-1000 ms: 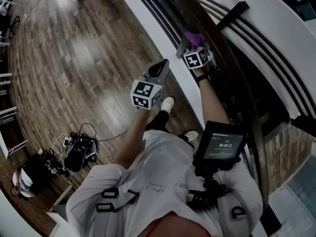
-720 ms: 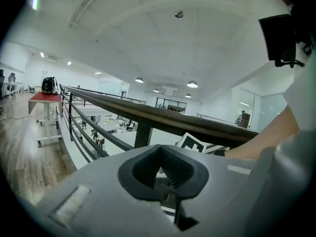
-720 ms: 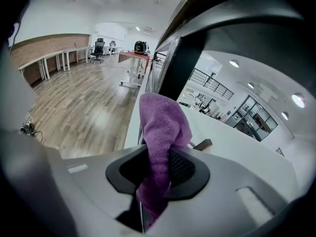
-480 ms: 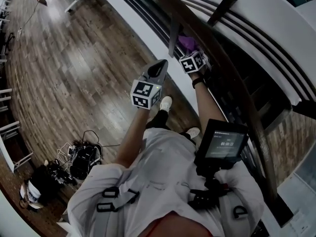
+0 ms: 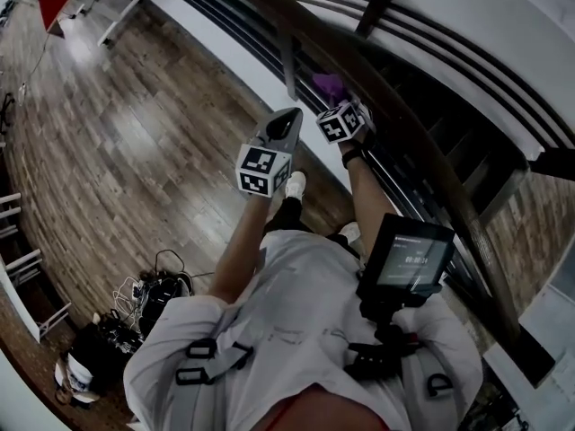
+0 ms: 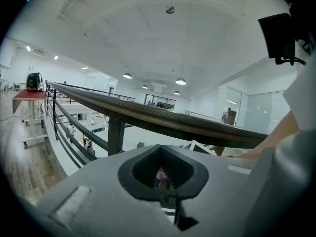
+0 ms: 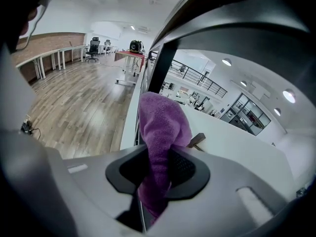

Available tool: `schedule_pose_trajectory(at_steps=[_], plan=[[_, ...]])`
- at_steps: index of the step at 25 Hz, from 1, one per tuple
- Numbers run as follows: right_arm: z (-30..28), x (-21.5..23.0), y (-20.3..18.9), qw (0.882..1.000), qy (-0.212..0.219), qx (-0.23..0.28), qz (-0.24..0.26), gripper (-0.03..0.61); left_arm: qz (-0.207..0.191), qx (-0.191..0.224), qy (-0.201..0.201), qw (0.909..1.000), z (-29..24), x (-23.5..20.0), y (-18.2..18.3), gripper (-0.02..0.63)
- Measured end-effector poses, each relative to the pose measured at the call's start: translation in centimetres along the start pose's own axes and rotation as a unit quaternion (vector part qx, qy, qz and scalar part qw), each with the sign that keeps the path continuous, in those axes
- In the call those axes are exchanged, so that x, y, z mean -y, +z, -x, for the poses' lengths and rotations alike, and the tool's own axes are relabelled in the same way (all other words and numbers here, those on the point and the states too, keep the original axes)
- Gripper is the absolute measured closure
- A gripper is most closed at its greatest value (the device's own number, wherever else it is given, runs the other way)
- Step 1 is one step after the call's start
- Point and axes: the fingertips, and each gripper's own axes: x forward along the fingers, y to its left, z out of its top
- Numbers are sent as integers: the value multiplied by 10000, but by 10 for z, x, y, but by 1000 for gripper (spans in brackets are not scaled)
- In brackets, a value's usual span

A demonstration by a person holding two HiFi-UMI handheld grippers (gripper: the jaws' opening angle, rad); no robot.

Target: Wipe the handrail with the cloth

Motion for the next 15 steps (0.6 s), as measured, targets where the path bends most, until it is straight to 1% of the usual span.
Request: schedule_pose_trajectory(at_steps=[6, 13, 15], plan=[[16, 2, -27, 9999, -10, 47, -124, 477, -131, -62, -243, 9996, -10, 30, -4, 615], [39, 5, -57, 9996, -97, -93, -267, 477, -258, -151, -542, 9981, -10, 60, -9, 615], [47, 7, -67, 9995, -151, -103, -242, 477, -268, -155, -599, 9977, -11, 68, -10, 615]])
